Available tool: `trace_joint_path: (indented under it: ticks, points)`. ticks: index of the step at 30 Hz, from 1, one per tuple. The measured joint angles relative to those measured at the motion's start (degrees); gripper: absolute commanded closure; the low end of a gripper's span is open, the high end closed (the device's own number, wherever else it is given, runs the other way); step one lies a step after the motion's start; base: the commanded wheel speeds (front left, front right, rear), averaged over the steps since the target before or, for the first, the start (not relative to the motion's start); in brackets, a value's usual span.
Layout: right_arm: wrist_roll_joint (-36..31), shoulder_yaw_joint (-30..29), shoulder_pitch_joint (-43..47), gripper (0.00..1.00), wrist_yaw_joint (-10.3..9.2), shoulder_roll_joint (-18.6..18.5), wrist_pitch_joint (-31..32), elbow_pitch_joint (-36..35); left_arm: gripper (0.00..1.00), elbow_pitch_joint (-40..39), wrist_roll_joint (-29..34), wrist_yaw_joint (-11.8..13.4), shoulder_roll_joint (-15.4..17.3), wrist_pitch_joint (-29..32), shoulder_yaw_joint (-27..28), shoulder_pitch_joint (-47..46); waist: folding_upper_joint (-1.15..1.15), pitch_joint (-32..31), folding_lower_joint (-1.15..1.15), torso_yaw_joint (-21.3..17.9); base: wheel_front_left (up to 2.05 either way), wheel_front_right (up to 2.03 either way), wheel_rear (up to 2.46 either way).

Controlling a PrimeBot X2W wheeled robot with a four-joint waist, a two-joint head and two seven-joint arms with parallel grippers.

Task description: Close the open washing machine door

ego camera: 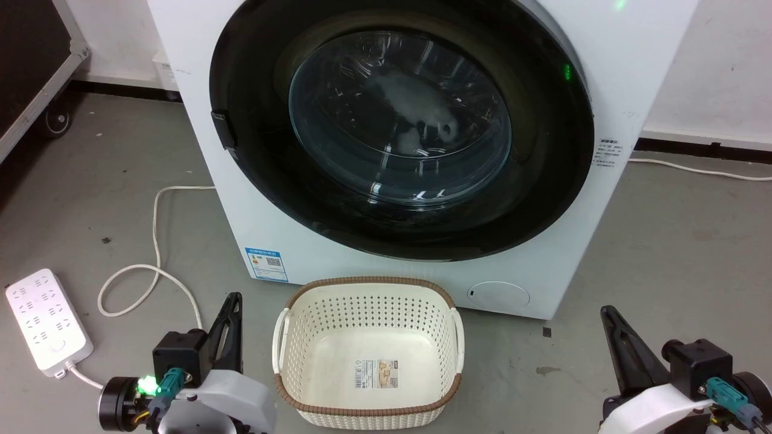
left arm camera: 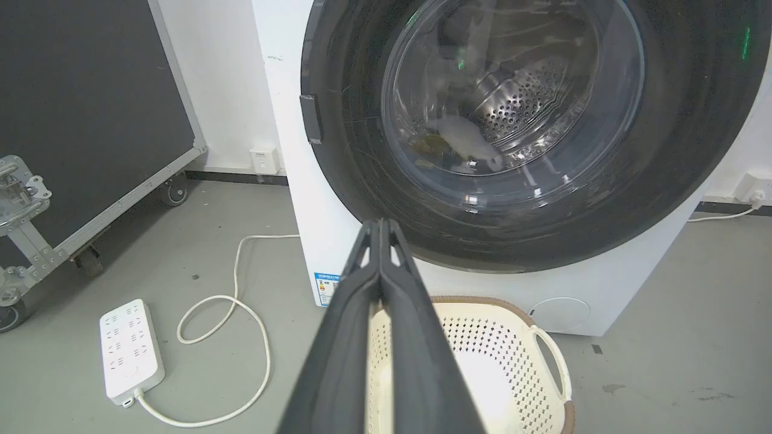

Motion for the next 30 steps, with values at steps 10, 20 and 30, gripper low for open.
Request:
trace_joint_path:
  ticks: [10, 20, 30]
  points:
    - [-0.20, 0.49, -0.04, 1.00, 0.00, 0.00, 0.57, -0.27, 1.00, -1.11, 1.59, -0.44, -0.80, 0.80, 1.00, 0.20, 0.00, 0.18, 0.00, 0.31, 0.00, 0.00, 0.00]
    - [-0.64, 0.92, -0.49, 1.00, 0.00, 0.00, 1.34, -0.53, 1.00, -2.07, 3.12, -1.00, -1.72, 1.76, 1.80, 0.71, 0.00, 0.33, 0.00, 0.60, 0.00, 0.00, 0.00]
    - [-1.00, 1.44, -0.62, 1.00, 0.00, -0.01, 2.01, -0.76, 1.00, -3.09, 4.39, -1.25, -2.31, 2.35, 2.74, 1.26, 0.00, 0.49, 0.00, 0.88, 0.00, 0.00, 0.00]
